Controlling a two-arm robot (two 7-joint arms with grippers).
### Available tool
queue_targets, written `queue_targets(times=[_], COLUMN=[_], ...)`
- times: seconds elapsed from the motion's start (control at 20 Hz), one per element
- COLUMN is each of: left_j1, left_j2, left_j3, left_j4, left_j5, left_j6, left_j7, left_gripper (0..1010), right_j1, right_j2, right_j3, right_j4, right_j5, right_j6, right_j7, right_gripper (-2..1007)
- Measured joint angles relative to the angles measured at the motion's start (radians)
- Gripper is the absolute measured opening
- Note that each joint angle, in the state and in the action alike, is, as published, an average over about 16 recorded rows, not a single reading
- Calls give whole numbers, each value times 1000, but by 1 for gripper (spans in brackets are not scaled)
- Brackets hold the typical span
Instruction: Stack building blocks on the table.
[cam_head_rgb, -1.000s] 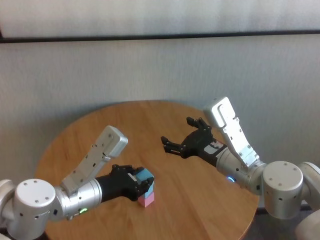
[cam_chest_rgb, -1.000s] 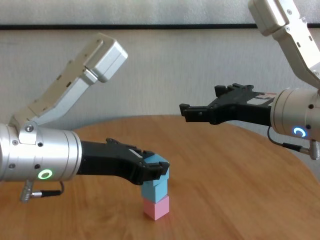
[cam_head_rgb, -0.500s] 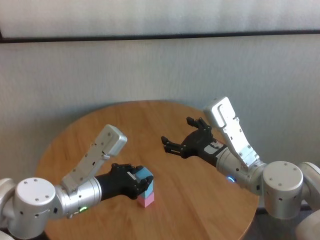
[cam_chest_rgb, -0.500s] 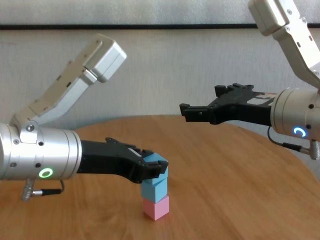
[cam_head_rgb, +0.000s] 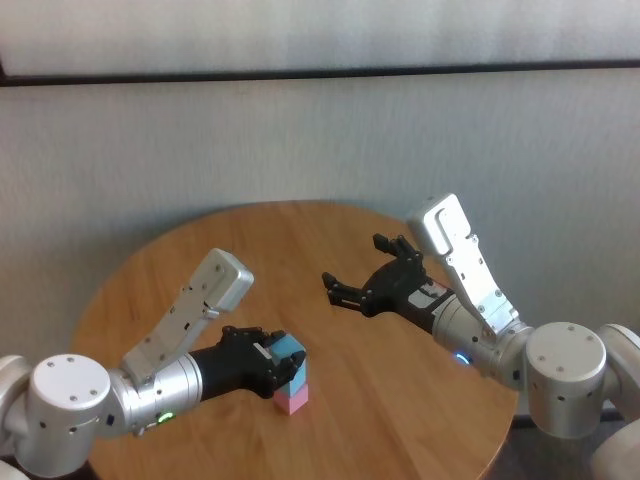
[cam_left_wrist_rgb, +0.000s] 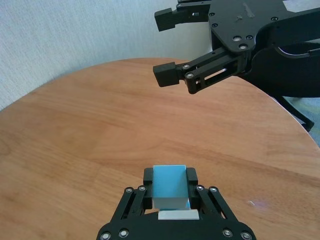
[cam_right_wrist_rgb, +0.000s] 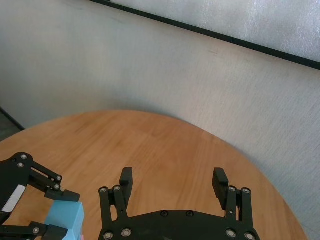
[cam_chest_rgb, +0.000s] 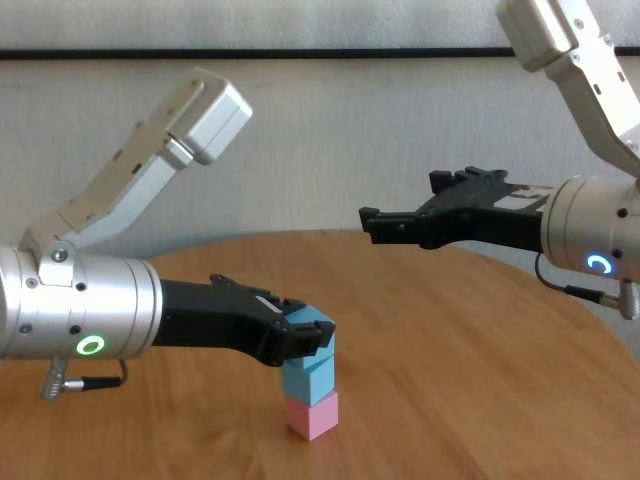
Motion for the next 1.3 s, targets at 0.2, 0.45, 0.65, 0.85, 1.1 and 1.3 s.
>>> queue_targets(times=[0.2, 0.45, 0.65, 0.85, 1.1, 1.3], left_j1=[1, 2, 3, 6, 18, 38], left_j2=[0, 0, 2, 7, 14, 17], left_j3=[-1, -1, -1, -6, -23, -51], left_j4=[-1, -2, -4, -10, -27, -52], left_j5=[0, -1, -8, -25, -68, -114], left_j6=[0, 0, -4, -14, -33, -56], left_j7=[0, -3, -8, -12, -19, -11], left_gripper=[451, 561, 690, 821, 935, 986], right_j1=[0, 0, 0, 0, 0, 0], right_j2=[0, 0, 0, 0, 0, 0], right_j3=[0, 0, 0, 0, 0, 0], right_j4=[0, 0, 0, 0, 0, 0], right_j5=[0, 0, 0, 0, 0, 0], right_j6=[0, 0, 0, 0, 0, 0], right_j7=[0, 0, 0, 0, 0, 0], right_gripper=[1005, 1005, 1005, 1005, 1005, 1005])
